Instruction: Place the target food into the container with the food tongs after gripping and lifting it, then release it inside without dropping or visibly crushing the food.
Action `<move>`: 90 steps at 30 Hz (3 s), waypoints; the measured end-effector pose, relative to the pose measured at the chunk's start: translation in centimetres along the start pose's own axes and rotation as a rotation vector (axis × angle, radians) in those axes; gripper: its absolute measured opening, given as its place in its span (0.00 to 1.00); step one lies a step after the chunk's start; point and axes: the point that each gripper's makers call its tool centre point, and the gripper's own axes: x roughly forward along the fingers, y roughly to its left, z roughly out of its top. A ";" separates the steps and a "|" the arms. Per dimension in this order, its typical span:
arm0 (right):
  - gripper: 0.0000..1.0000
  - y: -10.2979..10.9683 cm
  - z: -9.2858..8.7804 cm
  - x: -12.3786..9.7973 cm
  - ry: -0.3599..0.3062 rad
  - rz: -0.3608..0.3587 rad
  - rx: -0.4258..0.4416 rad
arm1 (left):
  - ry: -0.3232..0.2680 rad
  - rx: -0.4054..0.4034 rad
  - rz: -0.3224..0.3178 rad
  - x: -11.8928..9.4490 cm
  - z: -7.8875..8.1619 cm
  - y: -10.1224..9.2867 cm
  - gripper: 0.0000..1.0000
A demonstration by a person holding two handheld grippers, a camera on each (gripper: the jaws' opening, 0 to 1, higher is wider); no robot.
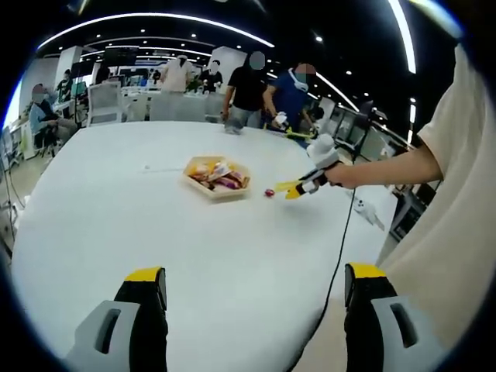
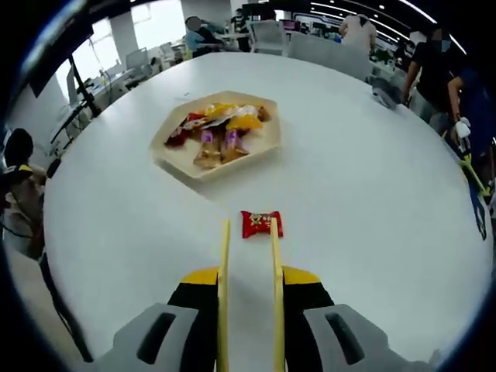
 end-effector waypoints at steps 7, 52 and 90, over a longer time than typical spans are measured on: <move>0.27 -0.4 0.3 0.4 0.008 0.003 -0.011 | 0.006 -0.005 0.002 0.2 0.0 -0.1 0.96; 0.25 -0.8 0.0 2.7 0.065 0.032 -0.035 | 0.030 -0.021 0.011 1.0 0.1 0.2 0.96; 0.23 -0.7 1.0 1.5 -0.016 0.018 -0.001 | 0.030 -0.019 0.002 1.1 -0.1 -0.2 0.96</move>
